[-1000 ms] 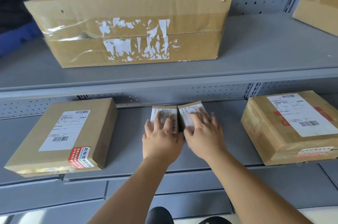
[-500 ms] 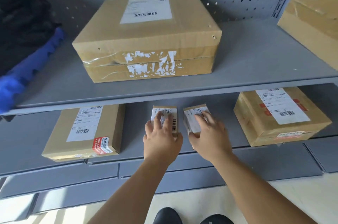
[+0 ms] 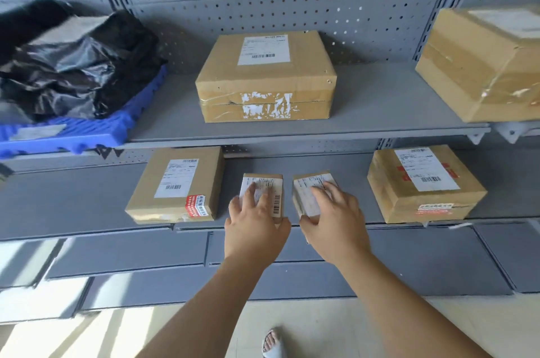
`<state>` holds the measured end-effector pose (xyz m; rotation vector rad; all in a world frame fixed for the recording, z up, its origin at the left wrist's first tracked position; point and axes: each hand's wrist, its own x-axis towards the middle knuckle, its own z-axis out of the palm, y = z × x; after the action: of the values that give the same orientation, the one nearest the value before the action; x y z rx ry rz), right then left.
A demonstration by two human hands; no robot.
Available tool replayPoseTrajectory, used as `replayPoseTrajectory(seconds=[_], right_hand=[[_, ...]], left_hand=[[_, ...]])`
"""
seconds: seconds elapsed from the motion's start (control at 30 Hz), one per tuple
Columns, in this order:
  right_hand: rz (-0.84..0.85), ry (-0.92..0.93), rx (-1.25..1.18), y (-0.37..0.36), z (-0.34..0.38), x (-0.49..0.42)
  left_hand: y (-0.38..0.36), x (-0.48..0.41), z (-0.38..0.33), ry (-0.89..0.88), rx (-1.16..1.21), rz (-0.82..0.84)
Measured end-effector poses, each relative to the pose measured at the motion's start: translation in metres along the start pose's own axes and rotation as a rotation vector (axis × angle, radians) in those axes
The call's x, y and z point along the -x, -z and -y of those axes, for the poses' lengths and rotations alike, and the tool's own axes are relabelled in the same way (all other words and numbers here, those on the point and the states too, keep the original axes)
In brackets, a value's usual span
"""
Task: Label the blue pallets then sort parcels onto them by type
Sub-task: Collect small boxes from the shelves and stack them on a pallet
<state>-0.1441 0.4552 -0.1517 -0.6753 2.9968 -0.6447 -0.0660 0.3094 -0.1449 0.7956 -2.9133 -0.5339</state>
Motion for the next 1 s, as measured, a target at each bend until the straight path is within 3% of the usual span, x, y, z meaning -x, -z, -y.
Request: replayPoseTrajectory(seconds=[0.3, 0.57, 0.77, 1.0], right_hand=[[-0.091, 0.134, -0.103, 0.052, 0.053, 0.083], [-0.157, 0.256, -0.225, 0.101, 0.146, 0.116], [-0.192, 0.378, -0.302, 0.101, 0.256, 0.141], [-0.179, 0.486, -0.391, 0.061, 0.405, 0.184]], left_hand=[[0.066, 0.112, 0.012, 0.081, 0.067, -0.189], [0.146, 0.156, 0.057, 0.132, 0.158, -0.414], [0.214, 0.187, 0.132, 0.129, 0.176, -0.551], [0.282, 0.228, 0.268, 0.226, 0.119, -0.645]])
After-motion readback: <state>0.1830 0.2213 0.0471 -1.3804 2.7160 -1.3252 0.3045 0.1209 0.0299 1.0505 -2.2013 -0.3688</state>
